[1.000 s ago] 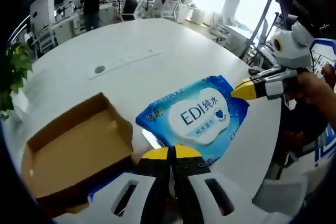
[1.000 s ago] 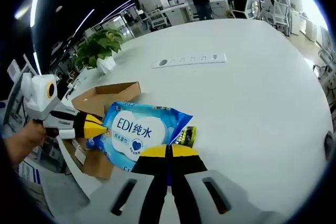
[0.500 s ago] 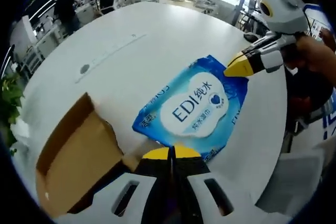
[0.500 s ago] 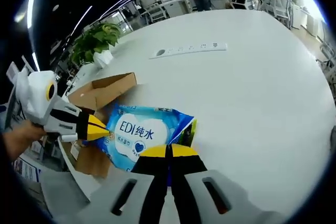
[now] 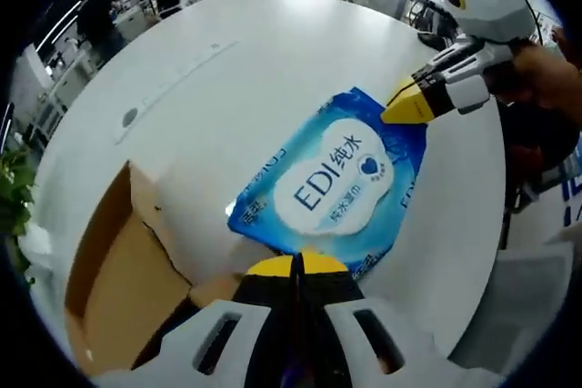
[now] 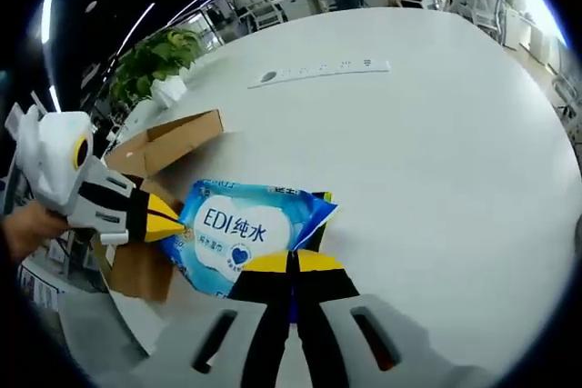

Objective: Operate the shoe box by opening the lid, removing the specified soft item, and placing it in the target area until the item is outside and the box remains undamaged.

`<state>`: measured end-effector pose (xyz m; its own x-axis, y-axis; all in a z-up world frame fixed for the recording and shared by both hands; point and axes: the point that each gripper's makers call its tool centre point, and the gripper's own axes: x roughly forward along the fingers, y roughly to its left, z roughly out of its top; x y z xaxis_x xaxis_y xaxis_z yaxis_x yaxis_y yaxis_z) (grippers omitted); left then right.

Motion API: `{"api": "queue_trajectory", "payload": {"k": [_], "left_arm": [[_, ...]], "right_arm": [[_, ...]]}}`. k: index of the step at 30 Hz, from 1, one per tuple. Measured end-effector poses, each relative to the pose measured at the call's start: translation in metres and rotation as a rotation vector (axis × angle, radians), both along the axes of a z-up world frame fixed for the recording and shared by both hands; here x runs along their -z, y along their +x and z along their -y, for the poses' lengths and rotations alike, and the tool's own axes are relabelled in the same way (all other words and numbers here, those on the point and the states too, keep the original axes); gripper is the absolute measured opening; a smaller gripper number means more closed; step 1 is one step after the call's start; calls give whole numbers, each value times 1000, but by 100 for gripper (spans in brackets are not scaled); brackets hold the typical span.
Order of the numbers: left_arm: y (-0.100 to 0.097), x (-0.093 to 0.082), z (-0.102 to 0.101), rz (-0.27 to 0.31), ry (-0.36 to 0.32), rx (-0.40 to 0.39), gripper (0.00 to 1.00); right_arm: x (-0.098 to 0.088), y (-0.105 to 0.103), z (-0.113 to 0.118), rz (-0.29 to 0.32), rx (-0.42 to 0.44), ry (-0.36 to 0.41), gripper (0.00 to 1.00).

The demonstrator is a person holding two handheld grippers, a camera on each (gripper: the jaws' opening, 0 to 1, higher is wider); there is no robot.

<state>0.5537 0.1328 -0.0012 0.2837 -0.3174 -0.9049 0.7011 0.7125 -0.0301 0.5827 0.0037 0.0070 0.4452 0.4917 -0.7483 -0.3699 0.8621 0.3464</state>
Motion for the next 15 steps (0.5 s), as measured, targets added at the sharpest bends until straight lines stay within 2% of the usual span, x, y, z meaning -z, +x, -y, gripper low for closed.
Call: {"api": "queue_trajectory", "payload": {"k": [8, 15], "left_arm": [[2, -1, -1, 12, 7, 13, 0], [3, -2, -2, 25, 14, 14, 0]], "right_arm": [[5, 3, 0, 8, 4, 4, 0], [6, 7, 3, 46, 7, -9, 0]]}}
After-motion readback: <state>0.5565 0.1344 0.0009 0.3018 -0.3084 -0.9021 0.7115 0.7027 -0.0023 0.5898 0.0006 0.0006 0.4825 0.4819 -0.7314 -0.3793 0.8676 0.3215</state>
